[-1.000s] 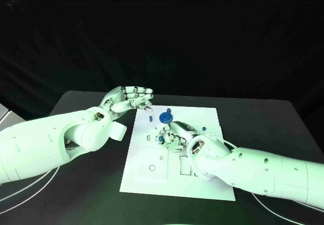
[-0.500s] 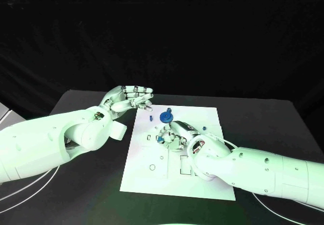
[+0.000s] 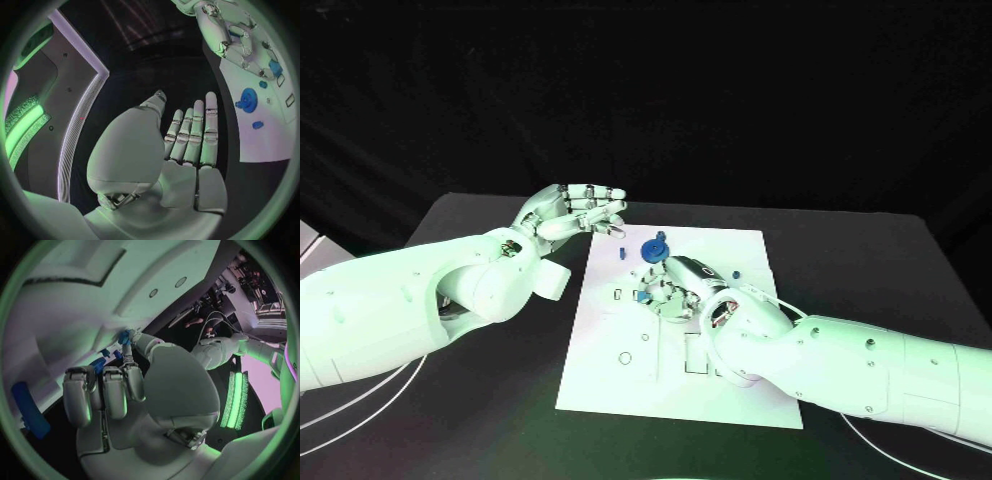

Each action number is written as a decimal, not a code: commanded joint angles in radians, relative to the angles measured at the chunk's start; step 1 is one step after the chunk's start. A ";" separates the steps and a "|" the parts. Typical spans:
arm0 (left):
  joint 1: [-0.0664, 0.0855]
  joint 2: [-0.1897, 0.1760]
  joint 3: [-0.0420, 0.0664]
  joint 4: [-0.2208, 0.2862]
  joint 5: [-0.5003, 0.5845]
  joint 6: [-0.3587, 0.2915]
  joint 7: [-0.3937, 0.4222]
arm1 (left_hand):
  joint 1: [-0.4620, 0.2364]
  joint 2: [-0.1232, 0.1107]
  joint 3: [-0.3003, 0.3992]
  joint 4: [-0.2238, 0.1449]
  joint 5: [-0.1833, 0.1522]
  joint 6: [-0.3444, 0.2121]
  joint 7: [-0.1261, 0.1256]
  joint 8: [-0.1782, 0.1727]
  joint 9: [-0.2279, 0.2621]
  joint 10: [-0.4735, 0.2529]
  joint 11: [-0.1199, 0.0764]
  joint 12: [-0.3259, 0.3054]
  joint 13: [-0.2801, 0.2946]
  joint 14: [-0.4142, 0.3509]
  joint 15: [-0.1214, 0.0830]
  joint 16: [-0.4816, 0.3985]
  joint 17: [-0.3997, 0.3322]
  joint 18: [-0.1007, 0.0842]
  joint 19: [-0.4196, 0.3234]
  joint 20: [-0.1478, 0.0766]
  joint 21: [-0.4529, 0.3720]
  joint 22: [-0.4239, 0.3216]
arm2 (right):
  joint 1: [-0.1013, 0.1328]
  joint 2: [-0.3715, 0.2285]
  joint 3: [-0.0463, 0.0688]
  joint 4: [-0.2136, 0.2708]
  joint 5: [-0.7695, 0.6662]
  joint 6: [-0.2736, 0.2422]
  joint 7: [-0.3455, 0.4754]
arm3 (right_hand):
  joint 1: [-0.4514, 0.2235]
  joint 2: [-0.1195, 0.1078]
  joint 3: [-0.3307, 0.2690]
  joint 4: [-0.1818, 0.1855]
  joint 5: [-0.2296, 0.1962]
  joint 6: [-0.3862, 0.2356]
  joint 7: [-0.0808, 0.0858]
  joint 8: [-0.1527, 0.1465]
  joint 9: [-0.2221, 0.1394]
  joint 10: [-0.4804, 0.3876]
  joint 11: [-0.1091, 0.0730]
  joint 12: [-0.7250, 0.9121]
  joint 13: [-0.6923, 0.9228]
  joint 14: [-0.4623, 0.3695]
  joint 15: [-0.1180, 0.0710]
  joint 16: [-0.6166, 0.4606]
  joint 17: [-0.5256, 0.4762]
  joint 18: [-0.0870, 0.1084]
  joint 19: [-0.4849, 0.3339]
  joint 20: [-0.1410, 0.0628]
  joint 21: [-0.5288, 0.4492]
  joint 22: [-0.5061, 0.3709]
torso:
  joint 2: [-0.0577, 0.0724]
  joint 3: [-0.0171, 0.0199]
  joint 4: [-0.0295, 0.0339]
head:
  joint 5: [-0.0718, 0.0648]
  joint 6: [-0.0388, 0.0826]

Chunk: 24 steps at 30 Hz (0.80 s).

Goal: Assemble the parts on the task board

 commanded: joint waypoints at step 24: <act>0.000 -0.003 0.000 0.001 0.004 0.013 0.008 | 0.007 0.000 -0.003 -0.004 -0.001 -0.009 0.045 0.002 -0.002 -0.004 0.000 -0.007 -0.001 -0.005 0.001 0.007 0.001 0.010 -0.005 0.002 0.004 0.001 | 0.002 -0.030 0.001 0.054 -0.086 0.030 -0.041 | -0.056 -0.058 -0.041 0.019 0.000 -0.076 0.026 -0.036 -0.025 -0.020 0.021 -0.022 0.112 0.095 0.017 0.003 0.223 -0.009 0.084 0.012 -0.002 0.223 | 0.001 0.0002 -0.0010 | 0.002 -0.002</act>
